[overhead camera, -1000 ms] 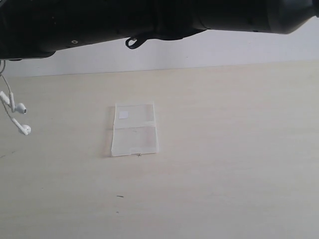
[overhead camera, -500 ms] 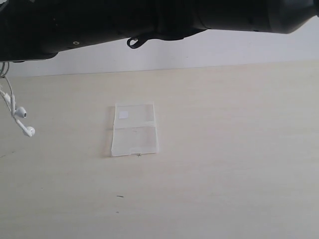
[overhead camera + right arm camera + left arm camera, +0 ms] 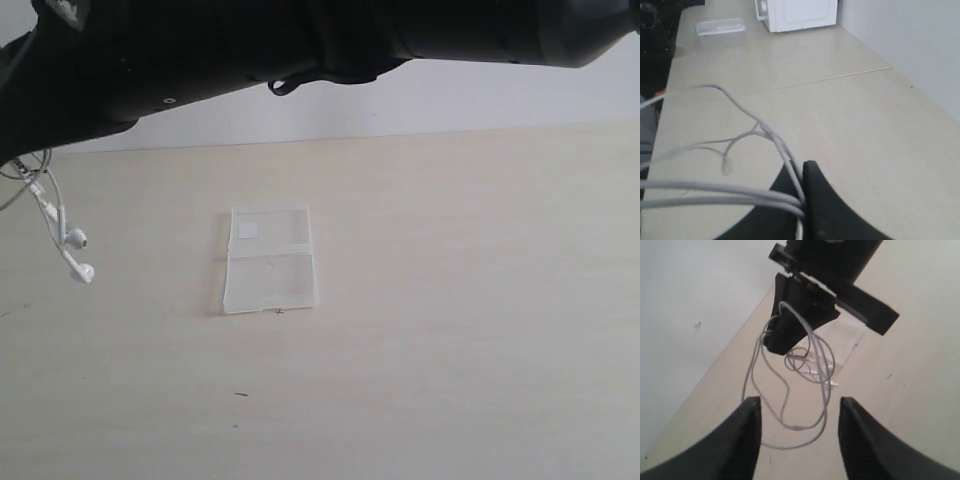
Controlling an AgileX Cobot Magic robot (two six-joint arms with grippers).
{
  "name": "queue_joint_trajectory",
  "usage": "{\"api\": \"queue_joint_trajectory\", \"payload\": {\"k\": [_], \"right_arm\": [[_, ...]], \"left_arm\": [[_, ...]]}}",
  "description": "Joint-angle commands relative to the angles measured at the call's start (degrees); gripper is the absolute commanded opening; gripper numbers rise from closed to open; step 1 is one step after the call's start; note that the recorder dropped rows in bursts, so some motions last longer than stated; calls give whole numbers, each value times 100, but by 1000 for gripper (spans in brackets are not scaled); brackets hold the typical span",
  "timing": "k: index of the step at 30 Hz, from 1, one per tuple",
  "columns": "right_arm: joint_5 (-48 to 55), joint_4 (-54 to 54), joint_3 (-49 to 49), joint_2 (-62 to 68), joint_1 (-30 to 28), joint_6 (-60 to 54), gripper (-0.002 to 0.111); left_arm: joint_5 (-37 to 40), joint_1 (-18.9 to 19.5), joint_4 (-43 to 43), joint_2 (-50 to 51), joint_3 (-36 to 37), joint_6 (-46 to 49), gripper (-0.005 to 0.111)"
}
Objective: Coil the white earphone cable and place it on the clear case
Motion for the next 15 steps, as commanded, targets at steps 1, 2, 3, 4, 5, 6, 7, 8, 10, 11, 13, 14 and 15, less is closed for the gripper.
{"api": "queue_joint_trajectory", "payload": {"k": [1, 2, 3, 4, 5, 6, 7, 8, 10, 11, 13, 14, 15], "right_arm": [[-66, -900, -29, -56, -17, 385, 0], [-77, -1098, -29, -56, -17, 448, 0], [-77, -1308, -29, -80, -17, 472, 0], [-106, -1611, -29, -91, -17, 581, 0], [-165, -2178, -29, -162, -17, 858, 0], [-202, -2437, -29, -185, -17, 1025, 0], [-213, -3102, -29, -269, -17, 1409, 0], [-179, -3402, -29, -296, -17, 1581, 0], [-3, -4356, -29, -419, -17, 2145, 0], [181, -5017, -29, -502, -17, 2501, 0], [483, -5783, -29, -603, -17, 2955, 0], [621, -6040, -29, -620, -17, 3043, 0], [723, -6323, -29, -635, -17, 3172, 0]], "left_arm": [[33, -34, 195, -83, -41, -109, 26], [-40, -34, 195, -106, -41, -109, 20], [-134, -34, 205, -136, -41, -97, 13], [-258, -34, 205, -175, -41, -126, 6], [-417, -34, 131, -197, -41, -250, 0], [-472, -34, 54, -197, -41, -274, 0], [-513, -34, 0, -197, -41, -392, 0], [-537, -34, -50, -197, -41, -428, 0], [-597, -34, -170, -197, -41, -530, 0], [-629, -34, -292, -197, -41, -530, 0], [-713, -34, -502, -197, -41, -530, 0], [-713, -34, -581, -197, -41, -530, 0], [-713, -34, -703, -197, -41, -530, 0]]}}
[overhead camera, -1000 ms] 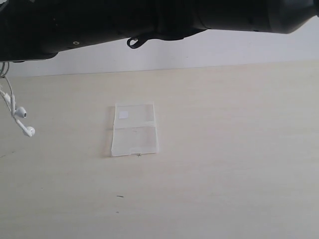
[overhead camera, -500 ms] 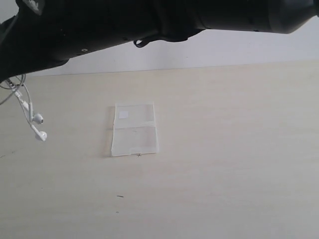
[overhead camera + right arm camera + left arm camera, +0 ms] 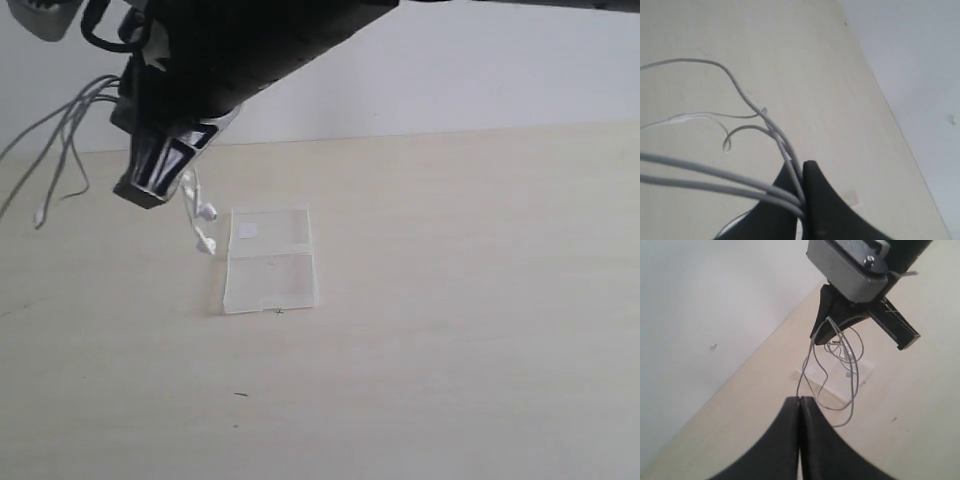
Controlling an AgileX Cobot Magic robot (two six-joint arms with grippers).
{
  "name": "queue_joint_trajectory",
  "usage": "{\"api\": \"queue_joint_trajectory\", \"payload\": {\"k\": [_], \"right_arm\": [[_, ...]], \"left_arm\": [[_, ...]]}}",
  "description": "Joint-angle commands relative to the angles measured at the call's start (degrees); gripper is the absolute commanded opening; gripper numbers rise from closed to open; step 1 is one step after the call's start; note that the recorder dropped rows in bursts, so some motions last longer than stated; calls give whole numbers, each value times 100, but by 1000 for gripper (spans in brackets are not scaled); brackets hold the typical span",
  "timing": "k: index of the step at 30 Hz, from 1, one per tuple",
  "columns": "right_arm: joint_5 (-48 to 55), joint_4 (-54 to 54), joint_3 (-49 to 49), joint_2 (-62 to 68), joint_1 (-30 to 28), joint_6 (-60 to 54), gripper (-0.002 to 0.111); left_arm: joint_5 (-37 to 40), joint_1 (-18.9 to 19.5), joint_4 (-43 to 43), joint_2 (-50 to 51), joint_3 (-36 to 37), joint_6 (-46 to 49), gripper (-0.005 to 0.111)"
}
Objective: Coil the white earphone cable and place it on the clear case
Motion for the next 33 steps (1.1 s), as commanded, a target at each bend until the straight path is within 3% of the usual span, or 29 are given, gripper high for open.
{"api": "queue_joint_trajectory", "payload": {"k": [1, 5, 9, 23, 33], "right_arm": [[553, -1481, -29, -158, -17, 724, 0], [949, -2687, -29, -173, -17, 1191, 0], [763, -3162, -29, -173, -17, 1596, 0], [87, -4052, -29, 744, -30, 2342, 0], [51, -4624, -221, 1304, -418, 3085, 0]], "left_arm": [[-152, -34, -465, -27, -41, -123, 0], [-152, -34, -553, -27, -41, -656, 0], [-152, -34, -928, -27, -41, -688, 0], [-103, -34, -1599, -27, 151, -873, 0], [-107, -34, -1622, -27, 448, -832, 0]]}}
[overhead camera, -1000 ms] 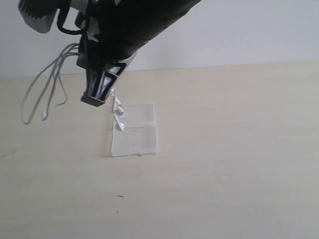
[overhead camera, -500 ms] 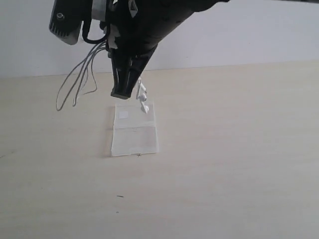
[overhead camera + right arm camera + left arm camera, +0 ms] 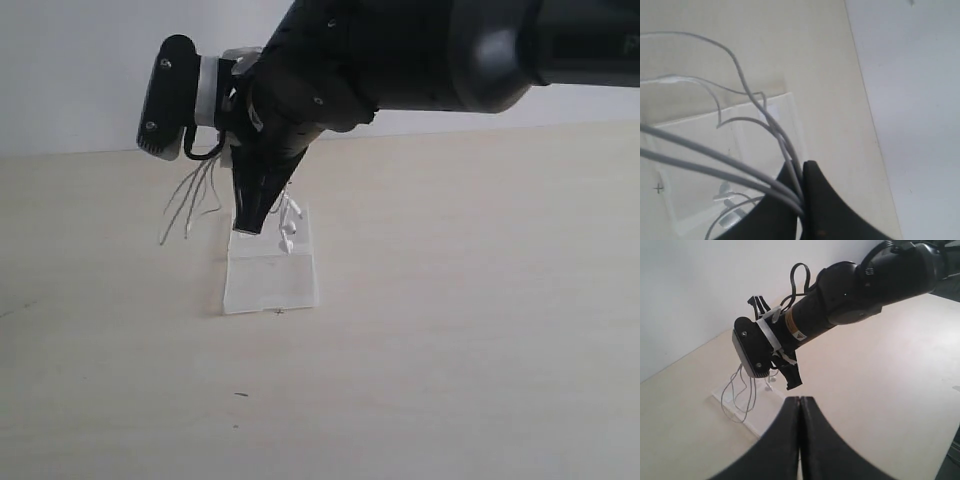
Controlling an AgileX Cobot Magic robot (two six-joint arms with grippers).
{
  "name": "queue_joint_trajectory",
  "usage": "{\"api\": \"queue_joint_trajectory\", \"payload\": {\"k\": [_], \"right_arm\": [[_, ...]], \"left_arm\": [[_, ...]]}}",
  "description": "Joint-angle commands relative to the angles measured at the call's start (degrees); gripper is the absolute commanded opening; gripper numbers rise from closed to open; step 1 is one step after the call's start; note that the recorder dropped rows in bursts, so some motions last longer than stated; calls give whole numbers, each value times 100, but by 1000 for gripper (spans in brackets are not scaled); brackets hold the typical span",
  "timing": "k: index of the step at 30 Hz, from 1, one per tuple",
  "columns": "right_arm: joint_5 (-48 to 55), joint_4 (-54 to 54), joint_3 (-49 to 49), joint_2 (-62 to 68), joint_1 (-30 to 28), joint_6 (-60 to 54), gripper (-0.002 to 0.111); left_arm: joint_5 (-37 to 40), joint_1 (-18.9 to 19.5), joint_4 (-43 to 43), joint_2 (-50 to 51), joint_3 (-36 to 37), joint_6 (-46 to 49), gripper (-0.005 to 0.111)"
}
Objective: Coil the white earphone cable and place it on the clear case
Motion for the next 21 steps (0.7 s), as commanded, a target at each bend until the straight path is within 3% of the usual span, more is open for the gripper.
{"api": "queue_joint_trajectory", "payload": {"k": [1, 8, 21], "right_arm": [[25, -129, -175, 166, -168, 143, 0], [-180, 548, -413, 396, -168, 147, 0], [-460, 588, -413, 688, -153, 318, 0]], "left_arm": [[-31, -34, -75, -27, 90, -22, 0], [-57, -34, -110, -27, 89, -1, 0], [-18, -34, -110, -35, 89, -2, 0]]}}
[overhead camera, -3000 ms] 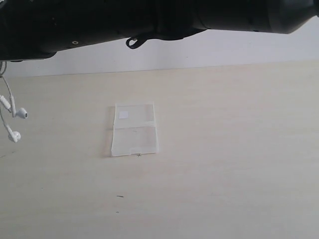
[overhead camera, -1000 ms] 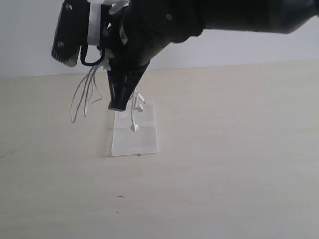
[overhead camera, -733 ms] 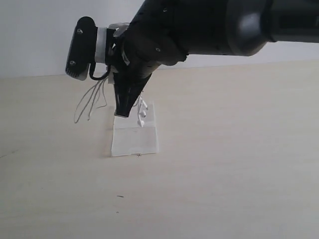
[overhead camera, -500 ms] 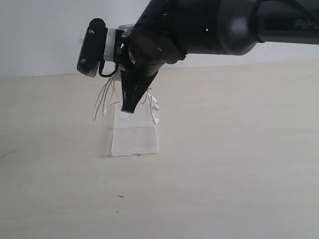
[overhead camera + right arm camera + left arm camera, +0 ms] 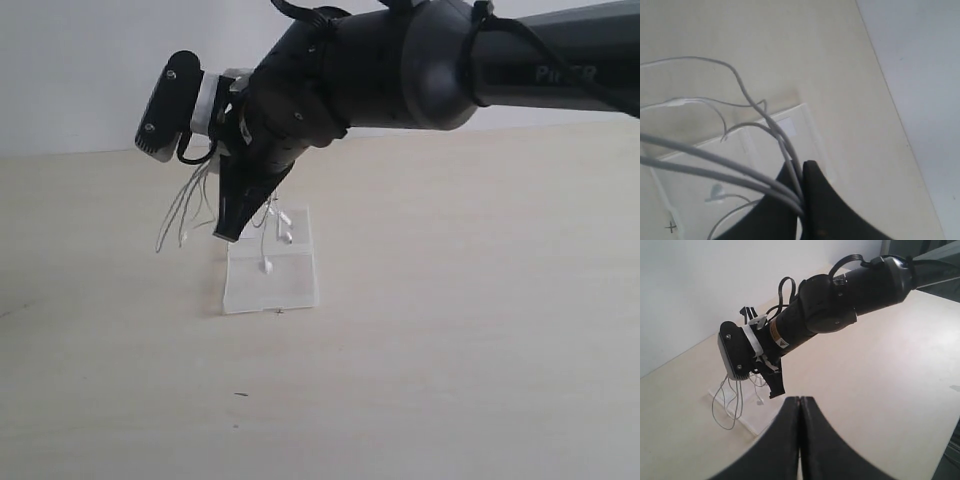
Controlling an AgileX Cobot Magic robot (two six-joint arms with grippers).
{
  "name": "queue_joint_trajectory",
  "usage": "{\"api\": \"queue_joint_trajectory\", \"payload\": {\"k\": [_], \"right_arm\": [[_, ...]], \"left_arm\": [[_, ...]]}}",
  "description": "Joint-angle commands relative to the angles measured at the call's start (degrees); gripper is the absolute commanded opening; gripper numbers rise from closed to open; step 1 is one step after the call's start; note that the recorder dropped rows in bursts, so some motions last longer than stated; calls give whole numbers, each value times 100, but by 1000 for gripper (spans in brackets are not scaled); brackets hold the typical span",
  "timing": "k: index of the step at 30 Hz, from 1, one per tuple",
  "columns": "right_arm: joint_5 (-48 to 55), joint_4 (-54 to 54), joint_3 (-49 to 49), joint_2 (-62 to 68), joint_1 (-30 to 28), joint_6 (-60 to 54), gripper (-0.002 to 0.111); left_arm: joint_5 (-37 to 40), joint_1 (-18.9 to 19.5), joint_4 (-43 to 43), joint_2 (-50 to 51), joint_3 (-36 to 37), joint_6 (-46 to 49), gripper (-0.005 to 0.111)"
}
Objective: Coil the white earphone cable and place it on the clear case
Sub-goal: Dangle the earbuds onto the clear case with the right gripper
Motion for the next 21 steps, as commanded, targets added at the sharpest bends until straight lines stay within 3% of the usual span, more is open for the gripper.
{"api": "queue_joint_trajectory", "payload": {"k": [1, 21], "right_arm": [[-205, 20, -51, 118, 1, 176, 0], [1, -25, -51, 318, -110, 616, 0]], "left_arm": [[-18, -34, -70, -35, 24, -2, 0], [73, -34, -73, -35, 24, -2, 0]]}}
